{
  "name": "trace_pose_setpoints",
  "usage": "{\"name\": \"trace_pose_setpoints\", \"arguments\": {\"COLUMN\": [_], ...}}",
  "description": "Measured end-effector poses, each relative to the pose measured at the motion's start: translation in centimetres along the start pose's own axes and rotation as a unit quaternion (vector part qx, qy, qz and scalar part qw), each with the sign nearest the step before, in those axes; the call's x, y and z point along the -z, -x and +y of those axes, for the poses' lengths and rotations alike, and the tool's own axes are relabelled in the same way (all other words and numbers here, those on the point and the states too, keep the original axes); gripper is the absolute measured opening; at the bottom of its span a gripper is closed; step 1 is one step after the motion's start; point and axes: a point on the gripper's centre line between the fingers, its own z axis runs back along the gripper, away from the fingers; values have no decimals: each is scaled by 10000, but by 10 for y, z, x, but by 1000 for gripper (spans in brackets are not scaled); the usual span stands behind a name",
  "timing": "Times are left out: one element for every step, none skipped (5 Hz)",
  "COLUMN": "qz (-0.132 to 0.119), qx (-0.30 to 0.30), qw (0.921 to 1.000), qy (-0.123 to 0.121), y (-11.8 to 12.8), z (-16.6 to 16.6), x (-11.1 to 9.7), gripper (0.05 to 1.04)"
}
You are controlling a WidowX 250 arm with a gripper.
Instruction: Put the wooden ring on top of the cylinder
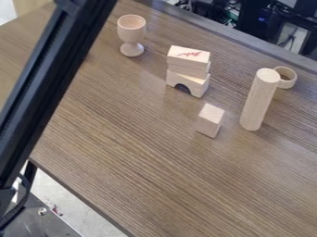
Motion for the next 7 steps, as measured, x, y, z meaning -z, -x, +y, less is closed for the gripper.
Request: {"name": "trace_pose_setpoints", "arguments": {"qz": [250,318,249,213,150,107,26], "qx": [9,33,46,49,33,-22,-36], "qw": [9997,9995,9997,9997,9997,9994,9993], "qy": [-43,31,69,113,168,314,358], "y": [9,15,14,15,13,15,13], "z": [0,-4,-5,-6,-8,-10,-8], "x": [22,38,41,45,45,49,51], "gripper": [998,998,998,998,998,998,998]}}
